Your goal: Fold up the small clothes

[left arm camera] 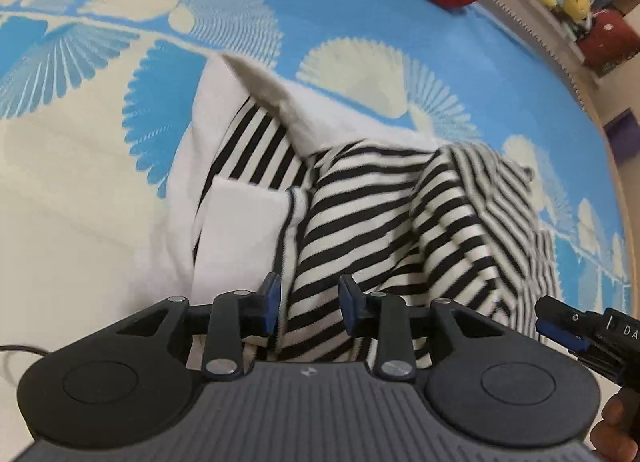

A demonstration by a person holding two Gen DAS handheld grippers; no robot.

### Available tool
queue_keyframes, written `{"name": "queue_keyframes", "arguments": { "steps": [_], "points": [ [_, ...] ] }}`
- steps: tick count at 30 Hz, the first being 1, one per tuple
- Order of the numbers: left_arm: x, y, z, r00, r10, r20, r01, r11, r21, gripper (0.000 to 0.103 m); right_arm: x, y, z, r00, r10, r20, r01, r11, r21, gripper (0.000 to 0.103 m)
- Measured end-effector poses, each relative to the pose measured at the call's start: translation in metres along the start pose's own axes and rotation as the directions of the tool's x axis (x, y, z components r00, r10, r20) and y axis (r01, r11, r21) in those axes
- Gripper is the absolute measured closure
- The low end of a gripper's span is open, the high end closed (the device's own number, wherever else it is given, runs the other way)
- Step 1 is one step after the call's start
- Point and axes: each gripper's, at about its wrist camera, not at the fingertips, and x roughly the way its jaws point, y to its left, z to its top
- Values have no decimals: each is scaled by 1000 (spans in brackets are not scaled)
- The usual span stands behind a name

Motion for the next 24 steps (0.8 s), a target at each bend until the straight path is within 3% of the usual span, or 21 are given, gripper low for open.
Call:
{"name": "queue_keyframes", "arguments": {
  "steps": [7, 8, 10, 11, 13, 14, 17, 18, 19, 21, 23, 24],
  "points": [
    [10, 5, -16, 999, 3, -53, -3, 1000, 2, 72, 28, 11, -12, 997, -36, -61, 34, 999, -39, 64],
    [10, 4, -17, 998, -2, -55, 2, 1000, 8, 75, 30, 12, -13, 997, -39, -62, 36, 998, -46, 70],
    [7, 1, -15, 998, -21, -55, 22, 1000, 19, 103, 30, 13, -15, 998, -27, -58, 23, 998, -63, 92],
    [1, 0, -12, 999, -32, -36, 33, 999, 33, 102, 28, 12, -15, 999, -18, -48, 15, 998, -68, 101],
    [-20, 3, -2, 996, -40, 80, 38, 999, 23, 102, 17, 6, -11, 1000, 10, 4, -10, 999, -34, 102],
    [-37, 7, 5, 983, -48, 175, 47, 999, 7, 102, 5, 0, -7, 997, 38, 60, -38, 999, 10, 103],
    [-77, 26, 17, 927, -99, 362, 127, 990, -54, 102, -51, -12, 9, 949, 83, 303, -101, 994, 43, 103],
    [-82, 32, 18, 918, -106, 382, 144, 987, -72, 102, -69, -17, 12, 926, 76, 370, -96, 995, 37, 103],
    [-85, 38, 19, 915, -103, 389, 152, 983, -98, 102, -78, -23, 14, 917, 68, 392, -95, 994, 52, 103],
    [-74, 46, 19, 941, -101, 323, 151, 980, -132, 102, -85, -42, 16, 932, 33, 361, -81, 989, 120, 103],
    [-43, 52, 16, 991, -72, 111, 88, 984, -153, 102, -73, -55, 14, 970, -24, 242, -9, 991, 133, 103],
    [-27, 55, 12, 999, -50, 6, 51, 987, -153, 101, -62, -59, 12, 984, -72, 166, 50, 990, 133, 103]
  ]
}}
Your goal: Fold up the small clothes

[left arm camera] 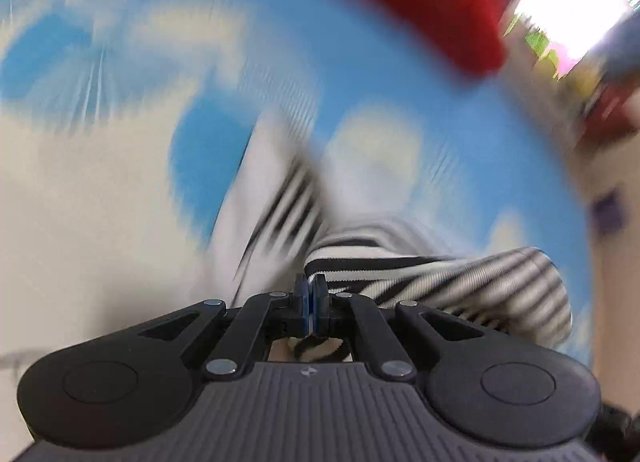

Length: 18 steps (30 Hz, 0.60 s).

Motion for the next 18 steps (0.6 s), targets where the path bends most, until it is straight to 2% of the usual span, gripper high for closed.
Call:
{"name": "queue_keyframes", "arguments": {
  "steps": [1, 2, 3, 4, 5, 7, 8, 9, 11, 14, 15, 16, 17, 18],
  "points": [
    [12, 6, -4, 998, 25, -66, -26, 1000, -13, 97, 13, -6, -6, 994, -62, -88, 61, 998, -9, 103],
    [18, 11, -6, 995, 46, -92, -49, 998, -33, 94, 26, -13, -12, 981, -106, -164, 106, 994, -10, 102],
    [17, 14, -5, 994, 57, -92, -61, 997, -39, 87, 35, -19, -18, 966, -137, -218, 140, 990, -1, 99],
    [14, 14, -4, 995, 57, -77, -60, 997, -39, 77, 38, -20, -20, 961, -148, -232, 153, 988, 5, 97],
    [9, 13, -1, 997, 53, -53, -55, 998, -41, 72, 38, -19, -20, 964, -149, -221, 155, 988, 9, 97],
    [1, 11, 2, 999, 38, -28, -39, 998, -50, 57, 32, -13, -16, 978, -120, -171, 123, 992, 7, 86],
    [-1, 8, 3, 999, 27, -29, -29, 998, -57, 56, 29, -10, -14, 983, -106, -149, 108, 994, 5, 69],
    [-1, 6, 3, 999, 16, -35, -18, 998, -67, 55, 29, -8, -10, 986, -96, -134, 98, 995, 5, 59],
    [5, 6, 2, 998, 2, -64, -7, 996, -89, 55, 32, -5, -8, 986, -90, -137, 91, 996, 0, 59],
    [18, 8, -4, 994, -7, -110, -8, 991, -133, 57, 48, -10, -12, 976, -106, -191, 111, 994, 15, 59],
    [21, 11, -6, 993, -16, -118, -2, 988, -153, 65, 52, -10, -15, 972, -108, -206, 115, 993, 21, 61],
    [22, 13, -7, 993, -38, -116, 17, 984, -178, 86, 57, -11, -18, 970, -109, -218, 117, 993, 25, 66],
    [20, 14, -6, 993, -66, -98, 46, 980, -196, 96, 59, -10, -20, 970, -101, -220, 110, 994, 27, 86],
    [16, 14, -5, 994, -90, -65, 75, 977, -199, 98, 59, -8, -21, 974, -75, -213, 84, 996, 30, 96]
  ]
}}
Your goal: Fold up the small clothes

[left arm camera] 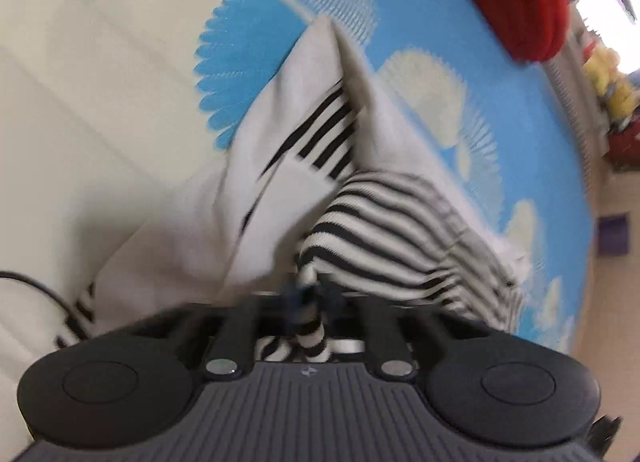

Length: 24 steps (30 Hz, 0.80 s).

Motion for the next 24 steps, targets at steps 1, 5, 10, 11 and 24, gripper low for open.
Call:
{"name": "queue_keyframes", "arguments": {
  "steps": [1, 5, 10, 11, 24],
  "points": [
    [-10, -4, 1, 998, -37, 59, 36, 999, 19, 98, -4, 2, -1, 1000, 23, 19, -23, 1000, 5, 96],
    [-56, -27, 4, 949, -175, 262, 129, 974, 185, 98, -43, 3, 3, 955, 188, 228, -210, 975, 73, 98],
    [-17, -2, 3, 995, 73, 62, -80, 990, 117, 97, -41, -6, 3, 979, 73, 190, -95, 989, 112, 98],
    [-6, 6, 1, 992, 123, 15, -123, 989, 85, 95, -27, -11, 0, 994, 39, 104, -53, 990, 134, 98],
    [-30, -25, -2, 985, -45, 167, 8, 976, 217, 69, -40, 18, -1, 972, 66, 226, -53, 997, -62, 63]
  ]
}}
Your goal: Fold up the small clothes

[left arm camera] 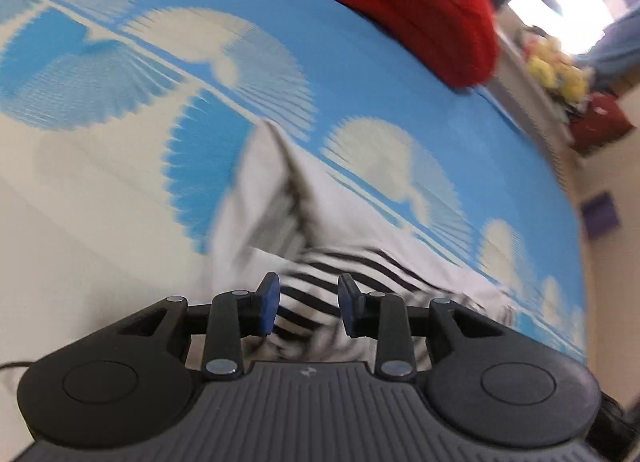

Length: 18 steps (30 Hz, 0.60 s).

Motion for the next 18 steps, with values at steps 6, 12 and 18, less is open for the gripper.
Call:
{"name": "queue_keyframes", "arguments": {
  "steps": [6, 12, 18],
  "points": [
    [43, 15, -19, 963, 191, -191, -189, 982, 26, 89, 48, -12, -15, 962, -58, -268, 75, 996, 51, 64],
    [21, 0, -7, 985, 134, -108, -129, 990, 57, 90, 33, -2, -3, 982, -38, -186, 41, 999, 12, 62],
    [42, 10, -21, 959, 201, -199, -187, 978, 90, 90, 45, -11, -10, 962, -111, -250, 113, 994, -7, 59]
  ]
}}
